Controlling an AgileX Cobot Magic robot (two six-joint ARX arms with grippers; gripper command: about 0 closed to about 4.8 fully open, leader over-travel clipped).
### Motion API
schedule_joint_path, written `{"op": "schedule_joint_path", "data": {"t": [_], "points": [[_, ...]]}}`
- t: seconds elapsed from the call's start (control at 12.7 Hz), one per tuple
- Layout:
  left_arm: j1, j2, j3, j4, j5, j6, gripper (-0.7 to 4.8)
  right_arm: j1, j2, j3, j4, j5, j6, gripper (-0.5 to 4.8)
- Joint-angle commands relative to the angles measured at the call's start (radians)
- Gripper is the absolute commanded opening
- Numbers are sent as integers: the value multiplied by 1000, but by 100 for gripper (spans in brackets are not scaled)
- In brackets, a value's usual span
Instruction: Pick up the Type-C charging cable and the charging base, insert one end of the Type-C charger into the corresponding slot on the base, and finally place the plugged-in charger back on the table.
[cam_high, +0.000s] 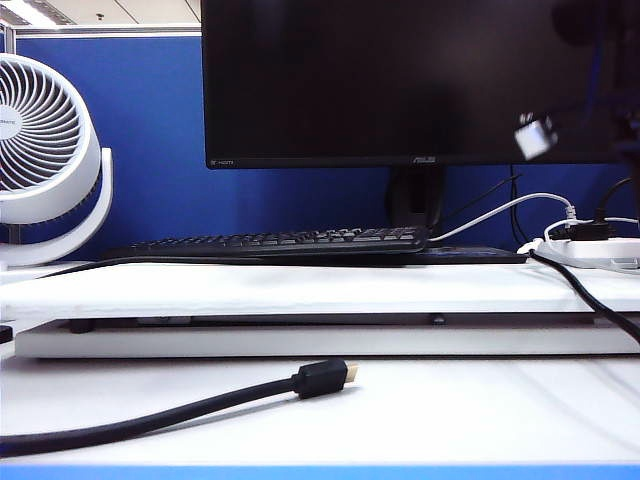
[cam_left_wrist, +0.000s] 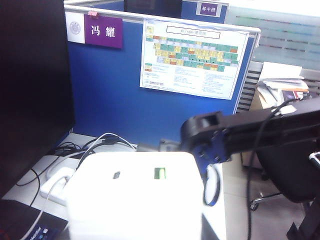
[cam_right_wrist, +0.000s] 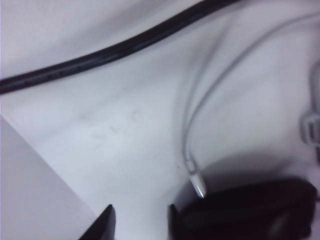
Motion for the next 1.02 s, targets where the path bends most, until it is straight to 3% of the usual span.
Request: {"op": "schedule_joint_path", "data": {"t": [0.08,0.16,0.79,1.02], "points": [[-1,-8,5,13,7,-9,-6,-13,47,2,54,46,-66,153],[-1,-8,5,9,7,-9,-6,-24,63,2,119,96,-66,154],[-1,-7,5,-6,7,-9,-6,-53,154,2,100,72,-69,151],[-1,-7,5,-9,7,-9,-6,-53,157,2,96,133,-69,104]]}}
